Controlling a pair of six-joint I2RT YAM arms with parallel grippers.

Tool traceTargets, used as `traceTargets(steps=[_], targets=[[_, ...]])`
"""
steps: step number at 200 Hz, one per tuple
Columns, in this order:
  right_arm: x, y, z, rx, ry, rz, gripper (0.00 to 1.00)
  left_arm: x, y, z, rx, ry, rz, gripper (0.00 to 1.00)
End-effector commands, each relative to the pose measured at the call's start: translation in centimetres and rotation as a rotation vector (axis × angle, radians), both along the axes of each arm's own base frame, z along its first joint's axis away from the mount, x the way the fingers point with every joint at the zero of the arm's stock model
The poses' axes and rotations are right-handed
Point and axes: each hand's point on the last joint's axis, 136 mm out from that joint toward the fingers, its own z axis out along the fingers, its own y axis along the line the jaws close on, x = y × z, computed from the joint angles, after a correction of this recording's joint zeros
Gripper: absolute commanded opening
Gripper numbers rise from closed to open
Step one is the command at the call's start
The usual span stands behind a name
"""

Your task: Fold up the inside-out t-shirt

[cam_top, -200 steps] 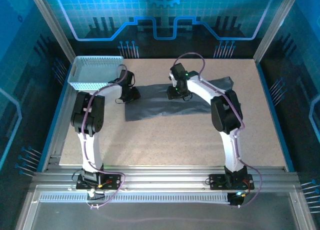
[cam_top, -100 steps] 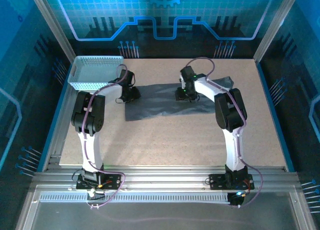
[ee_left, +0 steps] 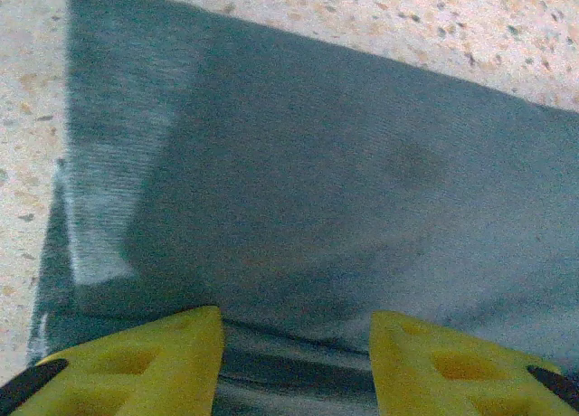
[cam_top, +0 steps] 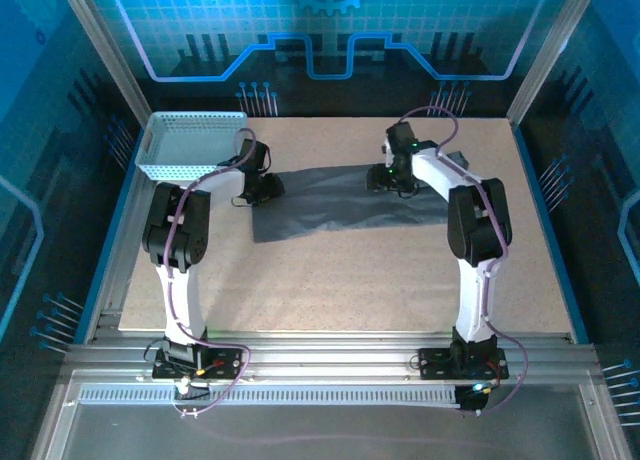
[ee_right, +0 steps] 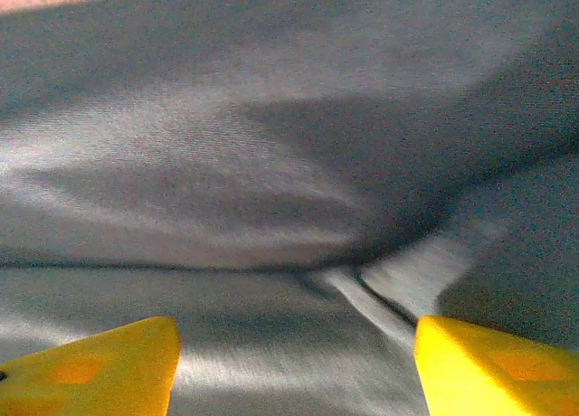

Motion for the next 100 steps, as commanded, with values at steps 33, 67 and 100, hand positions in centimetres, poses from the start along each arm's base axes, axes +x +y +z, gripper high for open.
traceTargets(steps=[33,67,100], targets=[[-0.8,-12.5,3.8,-0.128,-0.004,-0.215,0.87,-2.2,-2.8,6.5,0.041,-0.057,-0.095,0.58],[-0.8,-17.4,1.3,-0.191,0.106,-0.302,0.95,-2.9,-3.4,5.6,0.016,-0.049,-0.082,0.58],[0.3,-18.8,-0.3,-0.215,0.17,-0.316,1.0,-3.5,-3.3,3.3,-0.006,-0.015,-0.063,0.58]])
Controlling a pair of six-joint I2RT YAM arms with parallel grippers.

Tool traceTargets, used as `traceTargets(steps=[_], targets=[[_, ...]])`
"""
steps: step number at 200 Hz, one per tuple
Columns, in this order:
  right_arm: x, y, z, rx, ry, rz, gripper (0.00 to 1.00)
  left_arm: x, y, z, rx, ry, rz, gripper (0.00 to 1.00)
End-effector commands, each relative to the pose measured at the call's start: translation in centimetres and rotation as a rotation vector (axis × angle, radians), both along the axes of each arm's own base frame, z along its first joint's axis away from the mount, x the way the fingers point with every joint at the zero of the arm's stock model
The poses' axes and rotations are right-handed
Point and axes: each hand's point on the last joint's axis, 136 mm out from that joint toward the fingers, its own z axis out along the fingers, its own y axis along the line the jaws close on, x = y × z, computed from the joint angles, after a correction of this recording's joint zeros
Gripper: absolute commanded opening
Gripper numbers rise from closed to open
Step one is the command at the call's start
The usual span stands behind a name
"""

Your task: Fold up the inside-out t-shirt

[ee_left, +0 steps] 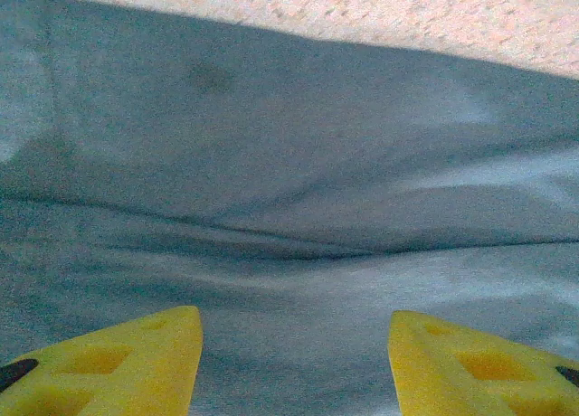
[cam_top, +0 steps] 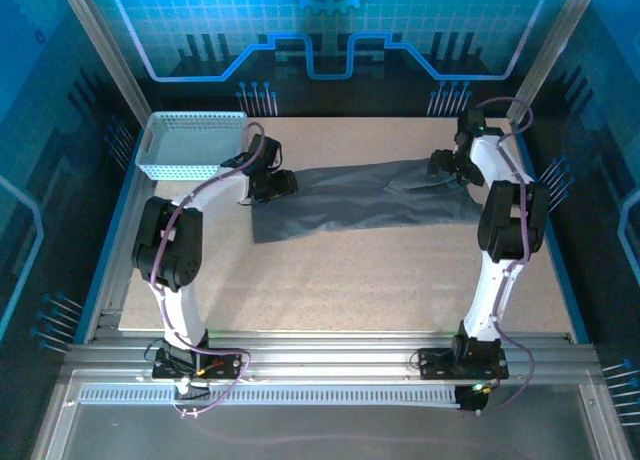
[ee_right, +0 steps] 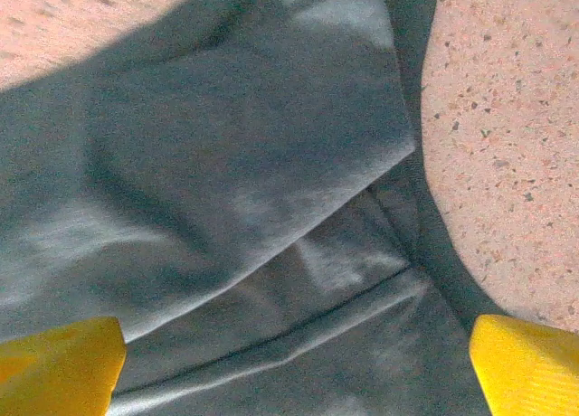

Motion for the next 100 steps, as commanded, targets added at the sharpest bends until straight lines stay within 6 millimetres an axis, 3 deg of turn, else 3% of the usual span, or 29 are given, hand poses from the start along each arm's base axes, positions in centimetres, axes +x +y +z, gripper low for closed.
traceTargets(steps=[1,49,56,62,100], targets=[[-0.5,-0.6,-1.1,-0.018,0.093,0.002,1.0,-0.9,0.5,-2.1,-0.008,0.052,0.025,0.58],[0.0,-2.0,-3.2,0.007,0.155,-0.074,1.0,-1.9,1.6,-4.7,-0.013,0.096,0.062,0.57],[0.1,-2.1,-2.8,0.006,0.155,-0.081,1.0,-2.1,1.8,-4.9,-0.014,0.099,0.07,0.57],[-0.2,-2.1,-4.2,0.009,0.187,-0.083,1.0,-2.2,2.0,-5.0,-0.015,0.102,0.078,0.57],[-0.6,-1.7,-5.3,0.016,0.23,-0.088,0.98,-3.2,3.6,-5.9,-0.011,0.116,0.129,0.57]])
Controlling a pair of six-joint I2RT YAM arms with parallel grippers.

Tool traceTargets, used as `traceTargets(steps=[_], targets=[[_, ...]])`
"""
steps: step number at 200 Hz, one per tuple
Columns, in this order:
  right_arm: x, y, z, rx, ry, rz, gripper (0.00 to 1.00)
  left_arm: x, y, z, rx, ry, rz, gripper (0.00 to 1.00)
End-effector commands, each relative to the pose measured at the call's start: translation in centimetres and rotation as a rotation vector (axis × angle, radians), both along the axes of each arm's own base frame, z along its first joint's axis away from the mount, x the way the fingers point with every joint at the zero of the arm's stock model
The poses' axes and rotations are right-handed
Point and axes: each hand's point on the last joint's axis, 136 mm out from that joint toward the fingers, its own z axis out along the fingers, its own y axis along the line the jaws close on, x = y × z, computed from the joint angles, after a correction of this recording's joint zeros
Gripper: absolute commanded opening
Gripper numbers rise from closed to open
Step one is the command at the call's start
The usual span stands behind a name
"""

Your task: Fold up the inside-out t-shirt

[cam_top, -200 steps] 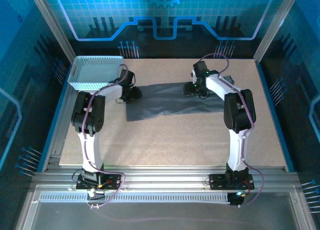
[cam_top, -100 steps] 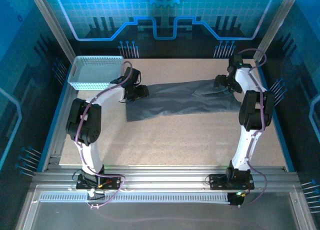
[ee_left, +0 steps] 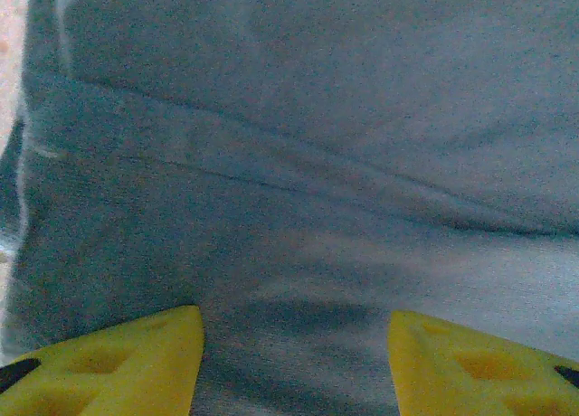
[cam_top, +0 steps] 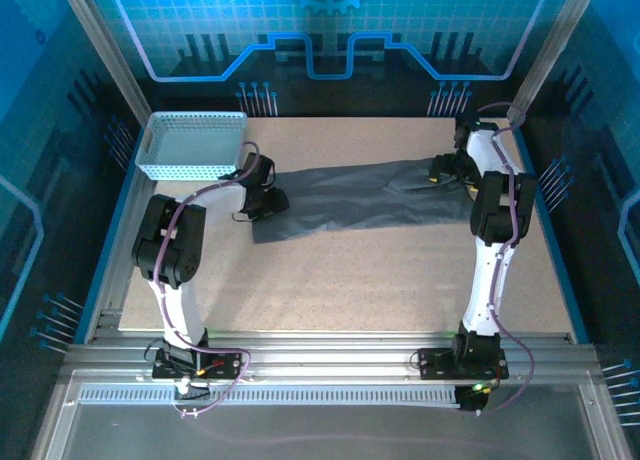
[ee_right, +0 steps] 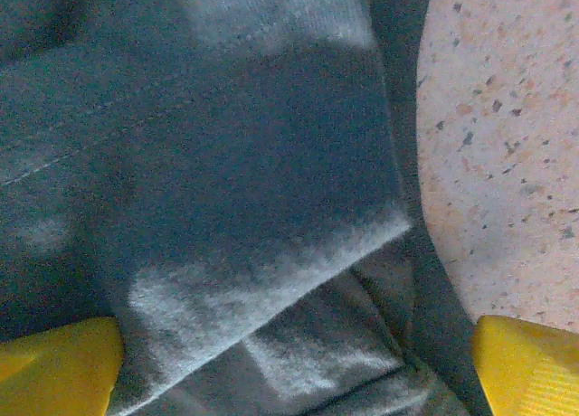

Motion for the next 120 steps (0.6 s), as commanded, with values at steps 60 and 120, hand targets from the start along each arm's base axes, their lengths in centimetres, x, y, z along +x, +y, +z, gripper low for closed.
traceTargets(steps=[60,120], targets=[[-2.1,0.8,-3.2,0.016,0.132,-0.015,0.87,-0.9,1.6,-1.2,-0.009,0.019,0.06,0.57],[-2.2,0.9,-3.5,0.037,0.112,-0.02,0.6,-1.3,2.1,-1.3,0.005,0.02,0.071,0.57]])
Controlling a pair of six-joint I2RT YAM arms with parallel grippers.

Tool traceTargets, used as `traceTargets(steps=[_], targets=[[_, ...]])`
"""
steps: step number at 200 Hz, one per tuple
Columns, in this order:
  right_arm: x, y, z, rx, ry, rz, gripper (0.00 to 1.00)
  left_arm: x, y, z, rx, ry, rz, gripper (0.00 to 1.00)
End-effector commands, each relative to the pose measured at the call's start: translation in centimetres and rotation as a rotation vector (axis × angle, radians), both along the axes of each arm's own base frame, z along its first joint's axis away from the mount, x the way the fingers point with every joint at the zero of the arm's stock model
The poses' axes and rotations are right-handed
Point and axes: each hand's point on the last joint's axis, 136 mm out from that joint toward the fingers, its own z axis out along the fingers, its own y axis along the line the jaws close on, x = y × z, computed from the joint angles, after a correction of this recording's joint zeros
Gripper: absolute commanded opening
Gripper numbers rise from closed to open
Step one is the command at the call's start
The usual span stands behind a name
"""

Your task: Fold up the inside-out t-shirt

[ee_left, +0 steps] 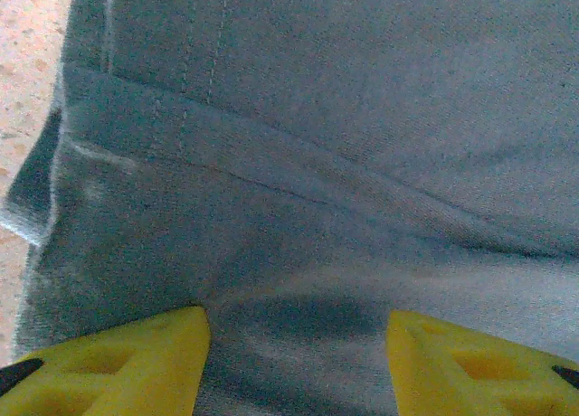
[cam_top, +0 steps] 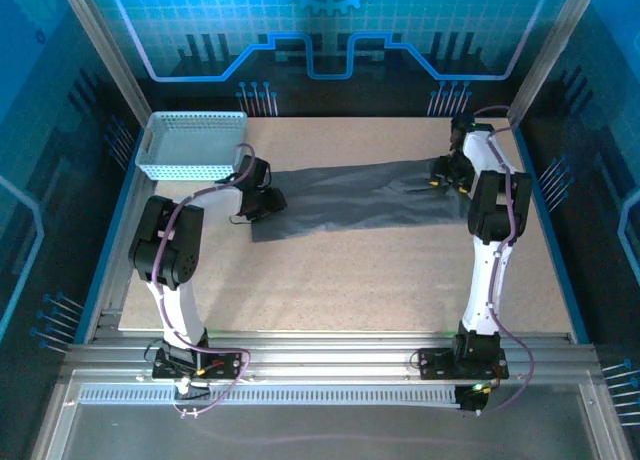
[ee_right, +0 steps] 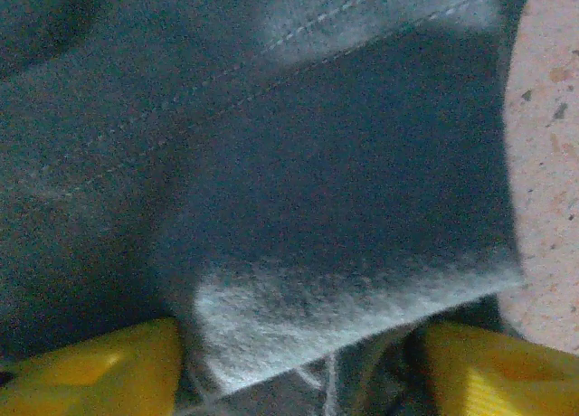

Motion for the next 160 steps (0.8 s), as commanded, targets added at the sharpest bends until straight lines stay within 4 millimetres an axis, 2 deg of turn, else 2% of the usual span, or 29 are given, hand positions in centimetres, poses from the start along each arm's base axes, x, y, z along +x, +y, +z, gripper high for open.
traceTargets(steps=[1,10,31,43,46,49,57,79,123,126,160], targets=[[-2.2,-0.5,-2.5,-0.013,0.095,-0.008,0.6,-1.8,1.5,-1.3,0.029,0.064,0.032,0.57],[-2.3,-0.6,-2.3,-0.016,0.09,-0.009,0.61,-1.9,1.6,-1.4,0.031,0.065,0.036,0.57],[-2.5,-1.0,-1.5,-0.047,0.074,-0.011,0.77,-2.2,2.0,-1.7,0.037,0.073,0.039,0.56],[-2.5,-1.3,-1.0,-0.068,0.056,-0.018,0.82,-2.2,2.3,-1.7,0.047,0.073,0.043,0.56],[-2.6,-1.3,-1.2,-0.076,0.056,-0.019,0.83,-2.3,2.5,-1.7,0.05,0.075,0.045,0.56],[-2.4,-1.5,-0.1,-0.086,0.031,-0.022,0.84,-2.3,2.6,-1.8,0.05,0.076,0.046,0.56],[-2.3,-1.7,0.6,-0.106,0.013,-0.03,0.86,-2.4,2.8,-1.7,0.056,0.075,0.05,0.56],[-2.2,-2.2,1.2,-0.123,-0.007,-0.048,0.87,-2.9,3.3,-1.8,0.066,0.077,0.054,0.56],[-1.6,-2.0,0.9,-0.131,0.021,-0.044,0.88,-3.2,3.6,-2.1,0.065,0.082,0.059,0.56],[-1.9,-2.0,-0.1,-0.133,0.047,-0.044,0.89,-3.2,3.6,-2.0,0.065,0.081,0.059,0.56],[-2.6,-1.6,-2.0,-0.111,0.098,-0.044,0.89,-3.1,3.5,-2.0,0.056,0.076,0.06,0.55]])
